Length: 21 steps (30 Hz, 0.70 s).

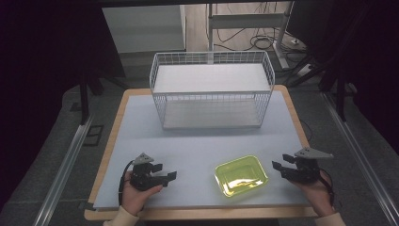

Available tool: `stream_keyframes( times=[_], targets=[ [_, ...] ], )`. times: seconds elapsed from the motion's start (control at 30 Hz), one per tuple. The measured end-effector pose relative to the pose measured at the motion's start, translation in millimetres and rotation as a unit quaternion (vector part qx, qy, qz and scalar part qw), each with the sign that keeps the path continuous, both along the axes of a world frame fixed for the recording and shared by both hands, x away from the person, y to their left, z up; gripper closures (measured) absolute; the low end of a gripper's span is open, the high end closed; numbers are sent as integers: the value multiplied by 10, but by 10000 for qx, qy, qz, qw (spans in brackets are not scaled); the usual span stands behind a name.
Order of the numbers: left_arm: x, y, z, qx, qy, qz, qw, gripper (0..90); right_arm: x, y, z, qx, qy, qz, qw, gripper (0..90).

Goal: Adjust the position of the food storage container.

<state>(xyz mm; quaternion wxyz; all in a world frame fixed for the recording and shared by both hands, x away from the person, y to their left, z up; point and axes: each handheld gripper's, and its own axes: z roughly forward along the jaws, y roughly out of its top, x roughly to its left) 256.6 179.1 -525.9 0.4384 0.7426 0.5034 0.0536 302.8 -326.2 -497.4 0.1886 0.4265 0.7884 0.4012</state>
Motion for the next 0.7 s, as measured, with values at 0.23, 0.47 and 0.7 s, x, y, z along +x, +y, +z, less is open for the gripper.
stream_keyframes(
  times=[0.23,0.47,0.7],
  targets=[
    [-17,-19,4,40,-27,-52,10000,236,-24,-19,43,-205,16,113,9997,769],
    [-19,-8,14,45,-49,-13,10000,236,-35,-33,103,-300,33,358,9989,899],
    [-32,-8,30,52,-123,19,9999,237,-75,-37,120,-614,77,525,9967,900]
  ],
)
